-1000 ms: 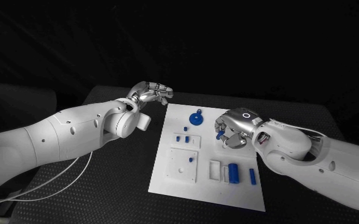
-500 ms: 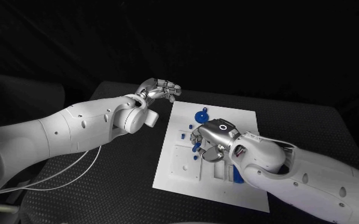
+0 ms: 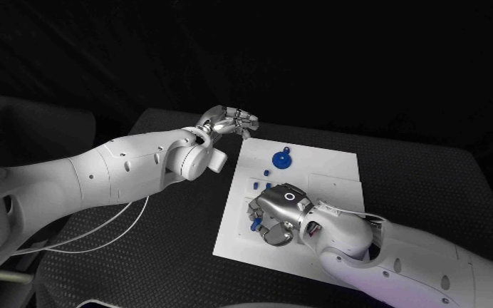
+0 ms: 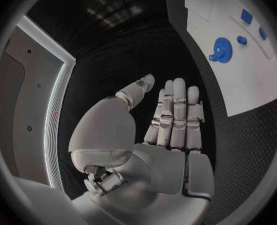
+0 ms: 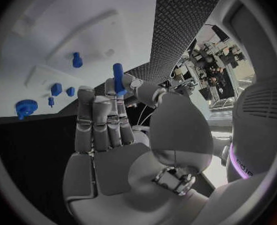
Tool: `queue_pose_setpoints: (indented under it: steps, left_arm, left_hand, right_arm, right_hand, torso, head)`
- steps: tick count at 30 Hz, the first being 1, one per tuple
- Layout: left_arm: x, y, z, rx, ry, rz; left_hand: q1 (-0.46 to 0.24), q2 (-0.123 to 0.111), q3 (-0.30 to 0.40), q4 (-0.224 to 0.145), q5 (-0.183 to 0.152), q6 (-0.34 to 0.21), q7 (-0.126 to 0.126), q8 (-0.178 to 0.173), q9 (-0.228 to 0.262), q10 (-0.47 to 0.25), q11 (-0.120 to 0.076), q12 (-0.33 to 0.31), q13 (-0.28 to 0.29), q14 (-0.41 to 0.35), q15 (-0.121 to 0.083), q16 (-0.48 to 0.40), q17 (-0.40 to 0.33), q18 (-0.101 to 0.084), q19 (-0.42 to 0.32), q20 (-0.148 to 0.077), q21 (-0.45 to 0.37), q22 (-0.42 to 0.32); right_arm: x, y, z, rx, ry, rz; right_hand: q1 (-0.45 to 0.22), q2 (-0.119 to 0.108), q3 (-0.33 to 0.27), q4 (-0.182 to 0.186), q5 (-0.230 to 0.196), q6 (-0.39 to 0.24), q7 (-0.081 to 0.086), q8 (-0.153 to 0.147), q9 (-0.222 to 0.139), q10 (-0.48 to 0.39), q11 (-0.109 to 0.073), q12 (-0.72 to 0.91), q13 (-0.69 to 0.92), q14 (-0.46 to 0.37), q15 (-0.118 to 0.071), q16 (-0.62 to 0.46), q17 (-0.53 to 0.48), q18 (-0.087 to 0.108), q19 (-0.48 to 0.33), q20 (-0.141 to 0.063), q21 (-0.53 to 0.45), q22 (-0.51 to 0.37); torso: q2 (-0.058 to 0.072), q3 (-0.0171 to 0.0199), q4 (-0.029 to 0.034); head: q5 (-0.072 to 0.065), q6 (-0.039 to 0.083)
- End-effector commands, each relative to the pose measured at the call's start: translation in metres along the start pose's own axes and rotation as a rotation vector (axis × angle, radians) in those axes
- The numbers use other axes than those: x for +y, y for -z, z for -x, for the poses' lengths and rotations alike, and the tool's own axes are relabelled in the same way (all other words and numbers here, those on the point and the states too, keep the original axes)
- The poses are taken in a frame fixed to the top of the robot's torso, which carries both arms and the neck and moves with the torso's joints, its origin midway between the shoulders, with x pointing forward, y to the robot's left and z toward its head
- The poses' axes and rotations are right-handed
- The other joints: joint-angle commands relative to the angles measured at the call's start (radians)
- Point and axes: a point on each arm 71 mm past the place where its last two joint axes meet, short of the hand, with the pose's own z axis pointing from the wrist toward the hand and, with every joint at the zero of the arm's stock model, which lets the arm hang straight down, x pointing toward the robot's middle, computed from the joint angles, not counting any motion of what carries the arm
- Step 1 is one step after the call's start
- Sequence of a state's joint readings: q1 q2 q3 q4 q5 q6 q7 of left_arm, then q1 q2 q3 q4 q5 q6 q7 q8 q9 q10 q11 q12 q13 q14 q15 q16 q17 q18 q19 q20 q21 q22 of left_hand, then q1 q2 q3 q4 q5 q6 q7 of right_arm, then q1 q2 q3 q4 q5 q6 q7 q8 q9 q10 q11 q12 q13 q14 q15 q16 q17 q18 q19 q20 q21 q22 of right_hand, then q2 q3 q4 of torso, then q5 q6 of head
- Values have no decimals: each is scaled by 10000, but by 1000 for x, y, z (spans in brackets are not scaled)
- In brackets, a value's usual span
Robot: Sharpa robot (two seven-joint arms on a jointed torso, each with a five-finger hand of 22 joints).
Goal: Assemble the parts on the task board
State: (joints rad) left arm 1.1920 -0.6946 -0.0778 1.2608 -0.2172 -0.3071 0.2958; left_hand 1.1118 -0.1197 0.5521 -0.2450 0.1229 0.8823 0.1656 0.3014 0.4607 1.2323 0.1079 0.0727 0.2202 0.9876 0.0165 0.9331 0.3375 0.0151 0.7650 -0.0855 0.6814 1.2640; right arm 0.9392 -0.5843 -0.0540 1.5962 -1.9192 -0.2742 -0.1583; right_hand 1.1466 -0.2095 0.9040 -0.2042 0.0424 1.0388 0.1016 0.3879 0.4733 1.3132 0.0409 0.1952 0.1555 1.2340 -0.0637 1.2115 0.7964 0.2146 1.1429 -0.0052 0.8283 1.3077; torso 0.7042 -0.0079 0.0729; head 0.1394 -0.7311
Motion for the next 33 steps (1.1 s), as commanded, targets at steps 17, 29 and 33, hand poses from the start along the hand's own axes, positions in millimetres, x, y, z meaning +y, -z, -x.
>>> queue_pose_setpoints:
  steps: [17,29,33]
  left_arm:
    - [-2,-1,-4,186,139,-80]
    - [-2,-1,-2,165,133,-67]
    - [-2,-1,-3,175,136,-71]
  left_hand:
    - [-82,40,-52,31,49,-58,-7,28,6,-79,-5,-4,16,61,-21,-75,28,129,69,14,-72,19]
    - [-88,44,-55,35,48,-65,-5,26,5,-84,-3,-5,17,59,-19,-83,36,128,68,16,-80,24]
    - [-87,44,-55,35,48,-66,-4,27,5,-86,-2,-5,17,59,-19,-86,39,128,68,16,-83,26]
  right_arm:
    - [-2,-1,-10,116,569,44]
    - [-8,3,-11,212,708,-123]
    - [-9,2,-12,336,752,-152]
  right_hand:
    - [40,56,85,-28,63,72,0,23,17,83,-14,37,17,-10,-78,11,10,472,61,-52,42,173]
    - [38,47,99,-43,63,87,-5,25,17,95,-17,36,27,0,-81,11,13,472,70,-58,46,174]
    - [39,46,104,-47,63,91,-7,25,16,97,-18,35,30,3,-82,11,14,472,71,-59,47,174]
  torso:
    - [3,28,-18]
    - [-2,17,-18]
    - [2,19,-16]
  head:
    - [113,-140]
    - [116,-140]
    - [121,-144]
